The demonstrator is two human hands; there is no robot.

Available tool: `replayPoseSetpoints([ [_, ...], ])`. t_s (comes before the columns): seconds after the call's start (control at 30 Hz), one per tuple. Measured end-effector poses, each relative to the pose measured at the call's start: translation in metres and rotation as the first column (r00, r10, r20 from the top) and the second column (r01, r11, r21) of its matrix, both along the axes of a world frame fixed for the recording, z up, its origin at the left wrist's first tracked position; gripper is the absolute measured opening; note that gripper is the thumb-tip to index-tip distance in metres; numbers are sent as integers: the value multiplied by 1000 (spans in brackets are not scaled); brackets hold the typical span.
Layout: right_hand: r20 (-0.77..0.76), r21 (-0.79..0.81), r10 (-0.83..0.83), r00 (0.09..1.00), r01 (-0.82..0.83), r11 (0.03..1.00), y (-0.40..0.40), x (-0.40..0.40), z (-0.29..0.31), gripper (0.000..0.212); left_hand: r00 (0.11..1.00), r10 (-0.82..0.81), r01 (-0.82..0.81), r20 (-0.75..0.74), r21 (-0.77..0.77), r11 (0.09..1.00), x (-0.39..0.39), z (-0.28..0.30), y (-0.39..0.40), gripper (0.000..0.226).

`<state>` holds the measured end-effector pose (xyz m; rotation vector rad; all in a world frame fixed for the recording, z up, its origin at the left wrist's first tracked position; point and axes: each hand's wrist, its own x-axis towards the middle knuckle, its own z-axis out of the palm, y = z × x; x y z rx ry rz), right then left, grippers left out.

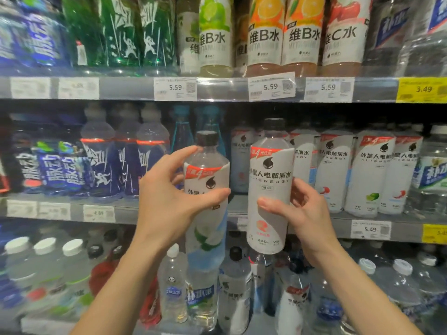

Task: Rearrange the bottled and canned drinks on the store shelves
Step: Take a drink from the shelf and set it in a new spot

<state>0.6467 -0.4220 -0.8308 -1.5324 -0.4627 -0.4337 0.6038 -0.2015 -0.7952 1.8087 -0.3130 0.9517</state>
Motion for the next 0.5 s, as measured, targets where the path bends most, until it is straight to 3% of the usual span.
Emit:
replayPoseSetpoints([
  [0.3,101,-32,-133,986,136,990,9,7,24,40,999,6,-9,-33,-80,997,7,-4,23,83],
  [0.5,172,-97,-271,947,290,952,38,38,37,58,999,-11,8,-47,-80,997,17,-11,27,78],
])
